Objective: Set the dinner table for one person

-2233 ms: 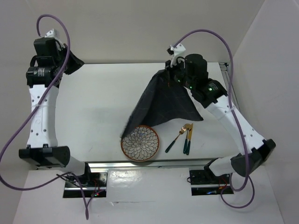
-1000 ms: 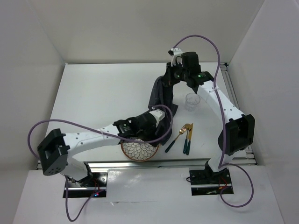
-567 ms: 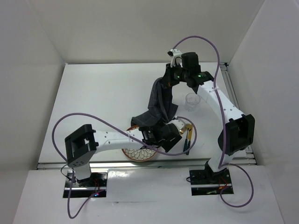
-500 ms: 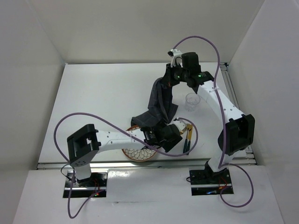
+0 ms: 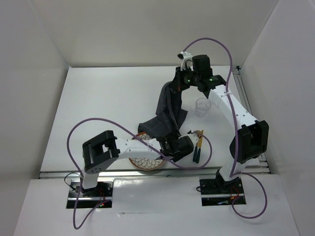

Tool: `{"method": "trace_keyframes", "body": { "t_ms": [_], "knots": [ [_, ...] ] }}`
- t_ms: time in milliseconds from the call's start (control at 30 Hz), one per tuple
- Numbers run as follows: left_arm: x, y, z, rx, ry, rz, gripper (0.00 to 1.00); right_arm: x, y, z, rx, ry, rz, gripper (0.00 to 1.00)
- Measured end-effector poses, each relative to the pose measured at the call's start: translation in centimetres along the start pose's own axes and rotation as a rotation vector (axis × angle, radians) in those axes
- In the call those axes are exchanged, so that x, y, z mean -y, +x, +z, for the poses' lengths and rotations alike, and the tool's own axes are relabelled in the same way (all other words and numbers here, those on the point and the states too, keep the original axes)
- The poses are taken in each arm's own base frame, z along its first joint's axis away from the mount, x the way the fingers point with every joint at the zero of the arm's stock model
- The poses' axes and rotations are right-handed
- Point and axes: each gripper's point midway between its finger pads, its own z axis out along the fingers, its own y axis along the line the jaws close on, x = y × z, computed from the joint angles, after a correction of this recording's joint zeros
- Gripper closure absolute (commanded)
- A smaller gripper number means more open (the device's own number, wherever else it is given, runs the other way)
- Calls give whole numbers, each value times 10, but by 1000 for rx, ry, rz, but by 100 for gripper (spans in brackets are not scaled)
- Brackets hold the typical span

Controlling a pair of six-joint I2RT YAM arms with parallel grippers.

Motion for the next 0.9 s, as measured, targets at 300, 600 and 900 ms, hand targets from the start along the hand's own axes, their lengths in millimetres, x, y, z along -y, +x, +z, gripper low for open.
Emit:
{"method": "trace_keyframes", "body": {
  "t_ms": [300,600,900],
  "knots": [
    [-7,7,9,-33,-71,41,24,0,0,0,0,0,1,100],
    [-24,-1,2,-30,-168,-3,100,0,0,0,0,0,1,100],
    [-71,-27,-52,48,-266,-167,100,6,-1,-2,3,12,10,100]
  ]
}}
